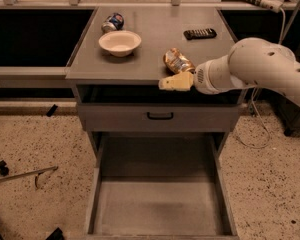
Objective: Place orange can into middle drawer
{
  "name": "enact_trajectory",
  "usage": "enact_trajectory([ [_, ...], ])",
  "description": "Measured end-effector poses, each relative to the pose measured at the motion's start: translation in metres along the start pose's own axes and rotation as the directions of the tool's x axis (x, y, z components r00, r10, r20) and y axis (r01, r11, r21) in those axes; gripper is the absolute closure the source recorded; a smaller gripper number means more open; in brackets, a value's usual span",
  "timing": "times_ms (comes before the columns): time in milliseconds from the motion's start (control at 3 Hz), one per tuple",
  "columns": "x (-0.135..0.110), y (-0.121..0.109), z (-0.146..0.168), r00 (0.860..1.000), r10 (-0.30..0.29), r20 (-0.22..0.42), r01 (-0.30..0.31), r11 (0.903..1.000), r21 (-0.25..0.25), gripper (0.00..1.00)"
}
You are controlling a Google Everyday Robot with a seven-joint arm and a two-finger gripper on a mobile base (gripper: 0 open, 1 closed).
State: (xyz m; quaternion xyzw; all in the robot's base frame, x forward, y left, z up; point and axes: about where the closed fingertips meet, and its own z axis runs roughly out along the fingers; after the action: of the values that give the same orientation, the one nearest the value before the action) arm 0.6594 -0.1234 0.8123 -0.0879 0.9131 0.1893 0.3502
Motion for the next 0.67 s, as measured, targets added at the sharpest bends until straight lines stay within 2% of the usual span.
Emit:
enact_trajectory([
  [667,0.0,-0.0019,-0.0057,1.0,0.01,0.003,-0.01,0.9999,0.012,0.0],
])
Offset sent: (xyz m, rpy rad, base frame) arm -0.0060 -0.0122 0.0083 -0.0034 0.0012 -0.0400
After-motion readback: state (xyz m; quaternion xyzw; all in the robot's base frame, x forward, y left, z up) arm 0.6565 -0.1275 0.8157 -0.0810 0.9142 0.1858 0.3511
